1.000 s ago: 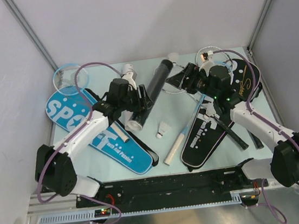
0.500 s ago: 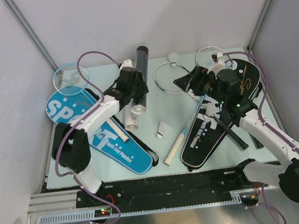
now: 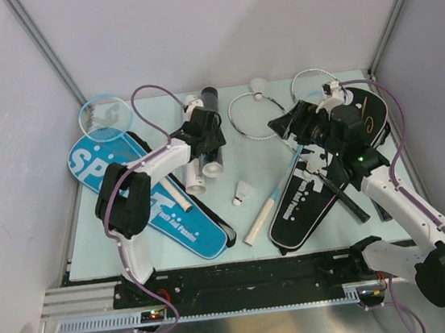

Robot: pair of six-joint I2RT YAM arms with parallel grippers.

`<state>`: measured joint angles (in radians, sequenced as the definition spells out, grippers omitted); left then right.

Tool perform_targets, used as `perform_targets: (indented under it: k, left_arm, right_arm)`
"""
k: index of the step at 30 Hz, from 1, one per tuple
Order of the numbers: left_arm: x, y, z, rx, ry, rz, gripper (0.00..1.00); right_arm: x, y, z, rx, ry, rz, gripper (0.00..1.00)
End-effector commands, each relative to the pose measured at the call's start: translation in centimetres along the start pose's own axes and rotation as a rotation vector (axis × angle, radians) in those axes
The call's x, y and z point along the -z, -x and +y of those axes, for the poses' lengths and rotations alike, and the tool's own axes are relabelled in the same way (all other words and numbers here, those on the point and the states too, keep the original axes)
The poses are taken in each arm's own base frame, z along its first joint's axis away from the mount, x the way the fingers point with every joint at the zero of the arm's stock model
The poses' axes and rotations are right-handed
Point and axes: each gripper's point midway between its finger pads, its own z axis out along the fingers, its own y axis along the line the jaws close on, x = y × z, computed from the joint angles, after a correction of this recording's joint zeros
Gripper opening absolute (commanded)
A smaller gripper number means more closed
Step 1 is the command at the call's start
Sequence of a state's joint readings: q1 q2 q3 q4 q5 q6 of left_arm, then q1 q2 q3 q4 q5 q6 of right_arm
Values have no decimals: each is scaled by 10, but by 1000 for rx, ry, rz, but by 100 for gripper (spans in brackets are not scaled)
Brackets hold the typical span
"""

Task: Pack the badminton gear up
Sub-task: Place the shuttle tube at the center of the board, then open the lid of the shuttle tube.

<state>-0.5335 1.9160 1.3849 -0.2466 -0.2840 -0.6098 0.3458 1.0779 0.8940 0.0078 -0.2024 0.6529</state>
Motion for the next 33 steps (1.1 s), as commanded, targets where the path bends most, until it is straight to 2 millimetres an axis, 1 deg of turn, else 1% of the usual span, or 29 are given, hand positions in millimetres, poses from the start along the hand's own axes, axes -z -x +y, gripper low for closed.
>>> perform_targets:
  k: [1, 4, 7, 8, 11, 13, 17, 19, 22, 27, 33]
  left_arm:
    - [35, 56, -21, -3, -93, -131, 72]
    - [49, 61, -11, -39, -80, -143, 79]
    - [55, 61, 5, -81, -56, -131, 85]
    - [56, 60, 7, -92, -64, -120, 87]
    - [56, 56, 16, -109, -74, -92, 89]
    - [54, 55, 21, -127, -73, -76, 88]
    - [43, 52, 34, -169, -24, -27, 87]
    - [34, 49, 43, -187, 19, -3, 87]
    - [18, 39, 53, -201, 57, 48, 87]
    - [-6, 17, 63, -211, 77, 125, 86]
    - [-23, 2, 71, -218, 100, 182, 82]
  right_arm:
    - [5, 9, 6, 25, 23, -30, 86]
    - [6, 8, 5, 27, 19, -25, 86]
    - [7, 6, 5, 31, 18, -19, 86]
    - [7, 6, 5, 32, 20, -17, 86]
    - [8, 6, 6, 32, 22, -18, 86]
    - [9, 2, 3, 26, 10, 1, 86]
    - [10, -1, 3, 27, 10, 14, 85]
    - [11, -1, 2, 34, 8, 12, 85]
    - [12, 0, 2, 45, 5, 9, 85]
    - [11, -1, -1, 56, -2, 12, 85]
    - [8, -4, -4, 61, -7, 25, 85]
